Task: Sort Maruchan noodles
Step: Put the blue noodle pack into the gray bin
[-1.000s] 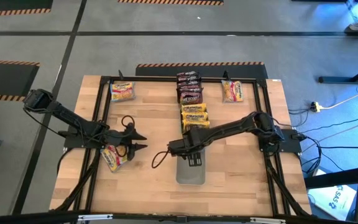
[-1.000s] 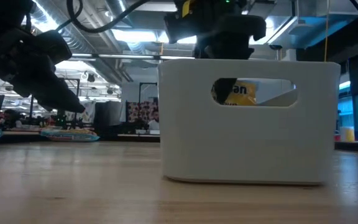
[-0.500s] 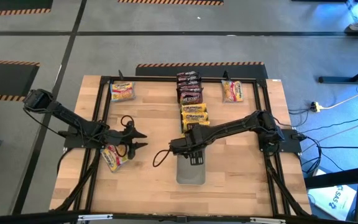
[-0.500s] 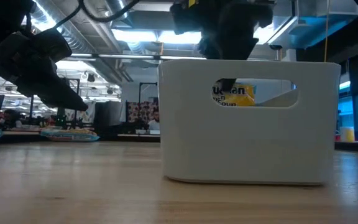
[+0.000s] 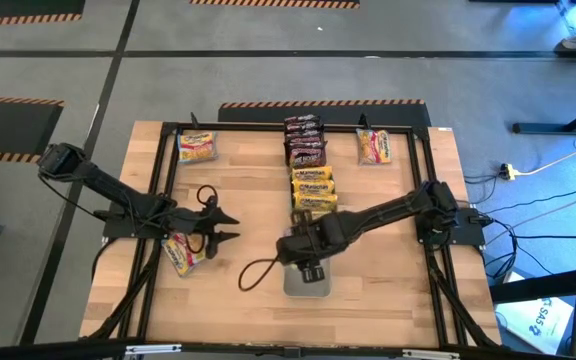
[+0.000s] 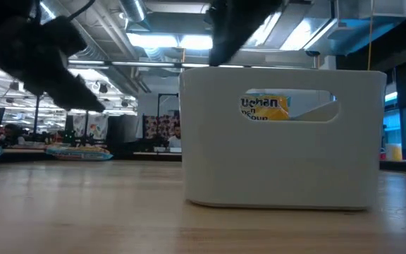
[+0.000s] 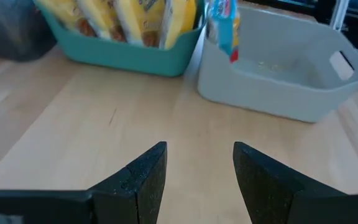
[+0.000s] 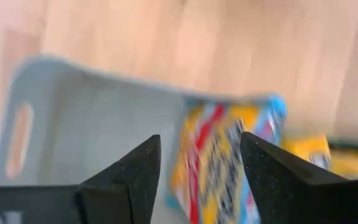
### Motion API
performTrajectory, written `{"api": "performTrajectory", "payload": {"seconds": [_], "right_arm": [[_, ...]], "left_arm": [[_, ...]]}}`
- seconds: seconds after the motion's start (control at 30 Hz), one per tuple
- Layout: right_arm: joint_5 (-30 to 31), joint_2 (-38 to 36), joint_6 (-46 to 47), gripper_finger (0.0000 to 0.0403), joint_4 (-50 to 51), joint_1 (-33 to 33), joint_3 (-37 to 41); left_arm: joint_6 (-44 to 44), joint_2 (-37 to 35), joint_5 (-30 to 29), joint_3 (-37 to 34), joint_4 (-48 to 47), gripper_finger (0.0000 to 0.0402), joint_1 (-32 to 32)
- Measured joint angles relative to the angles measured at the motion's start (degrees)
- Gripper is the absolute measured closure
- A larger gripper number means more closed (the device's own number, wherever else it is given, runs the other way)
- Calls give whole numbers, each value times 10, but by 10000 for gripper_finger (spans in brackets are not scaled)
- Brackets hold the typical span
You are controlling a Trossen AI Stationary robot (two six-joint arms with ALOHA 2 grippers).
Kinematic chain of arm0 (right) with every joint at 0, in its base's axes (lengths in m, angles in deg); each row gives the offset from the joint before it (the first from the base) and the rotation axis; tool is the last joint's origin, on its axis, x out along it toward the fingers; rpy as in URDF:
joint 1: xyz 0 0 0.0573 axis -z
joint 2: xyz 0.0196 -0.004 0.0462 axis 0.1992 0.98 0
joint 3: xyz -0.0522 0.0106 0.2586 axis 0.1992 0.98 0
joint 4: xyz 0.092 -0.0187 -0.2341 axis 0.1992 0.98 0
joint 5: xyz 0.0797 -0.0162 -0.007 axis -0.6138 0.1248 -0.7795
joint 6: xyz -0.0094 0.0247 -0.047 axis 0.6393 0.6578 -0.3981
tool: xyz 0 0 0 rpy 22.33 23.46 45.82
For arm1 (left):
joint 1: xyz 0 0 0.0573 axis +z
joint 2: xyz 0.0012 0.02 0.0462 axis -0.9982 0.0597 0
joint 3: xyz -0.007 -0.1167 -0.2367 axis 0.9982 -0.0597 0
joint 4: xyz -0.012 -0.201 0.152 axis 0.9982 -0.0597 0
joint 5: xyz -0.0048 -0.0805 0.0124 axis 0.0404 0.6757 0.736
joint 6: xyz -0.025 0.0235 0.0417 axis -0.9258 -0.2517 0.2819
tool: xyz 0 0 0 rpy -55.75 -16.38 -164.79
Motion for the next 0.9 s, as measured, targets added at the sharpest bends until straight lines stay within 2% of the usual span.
{"api": "performTrajectory", "payload": {"seconds": [0.1,0.2,0.33,0.43,0.57,0.63,0.73,0.9], "right_arm": [[0,0,-26,208,-69,-4,11],[-14,-1,-62,216,-163,-2,35],[-49,0,-106,222,-316,19,94],[-73,0,-105,224,-436,37,137],[-87,5,-77,224,-592,52,178],[-90,15,-72,224,-655,54,190],[-91,33,-62,224,-705,55,192],[-91,61,-40,224,-748,54,187]], "left_arm": [[3,0,2,51,-88,222,-1],[-36,0,12,110,-227,222,-9],[-159,0,43,176,-432,222,-33],[-262,0,72,203,-541,222,-70],[-359,0,113,214,-609,222,-128],[-418,0,109,211,-640,222,-154],[-520,0,114,196,-663,222,-183],[-676,0,154,181,-660,222,-225]]}}
